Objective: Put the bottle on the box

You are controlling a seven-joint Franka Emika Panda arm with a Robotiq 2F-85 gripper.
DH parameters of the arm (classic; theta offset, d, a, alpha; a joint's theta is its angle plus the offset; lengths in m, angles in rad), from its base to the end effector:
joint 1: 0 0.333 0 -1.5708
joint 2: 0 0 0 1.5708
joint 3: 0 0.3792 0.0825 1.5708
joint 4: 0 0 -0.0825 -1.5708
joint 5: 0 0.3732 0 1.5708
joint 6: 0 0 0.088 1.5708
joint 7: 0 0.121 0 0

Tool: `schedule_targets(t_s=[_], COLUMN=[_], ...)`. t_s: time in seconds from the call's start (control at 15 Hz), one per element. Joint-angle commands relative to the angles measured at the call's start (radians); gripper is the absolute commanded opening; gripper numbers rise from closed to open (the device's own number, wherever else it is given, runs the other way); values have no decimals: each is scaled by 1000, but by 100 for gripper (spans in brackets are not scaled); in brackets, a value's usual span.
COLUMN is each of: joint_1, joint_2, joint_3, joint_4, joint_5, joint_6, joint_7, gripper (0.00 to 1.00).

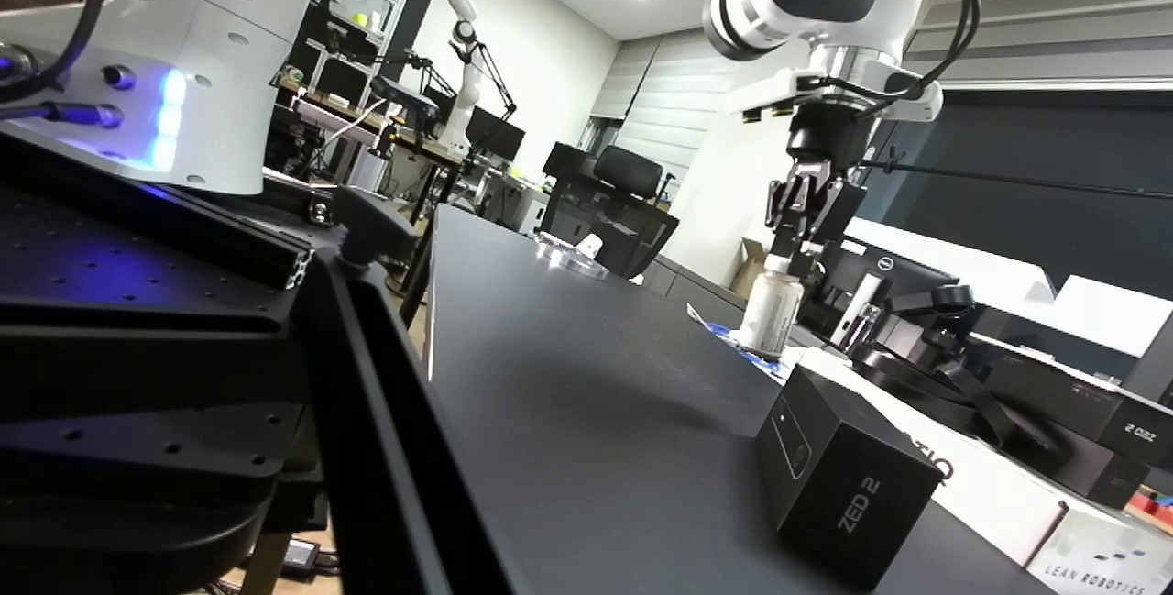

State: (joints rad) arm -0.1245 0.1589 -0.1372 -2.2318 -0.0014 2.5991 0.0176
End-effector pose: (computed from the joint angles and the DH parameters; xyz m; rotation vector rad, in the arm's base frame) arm 0.5487 -0.1449 0.3785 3.0488 -0.4206 0.3176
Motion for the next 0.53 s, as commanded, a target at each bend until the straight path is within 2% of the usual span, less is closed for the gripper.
schedule_targets(t_s=[0.0,0.47], joint_1=[-24,-65], joint_2=[49,109], joint_3=[-14,-18], joint_4=[99,225], joint_5=[16,51], joint_6=[-67,-206], joint_7=[2,-33], gripper=[19,19])
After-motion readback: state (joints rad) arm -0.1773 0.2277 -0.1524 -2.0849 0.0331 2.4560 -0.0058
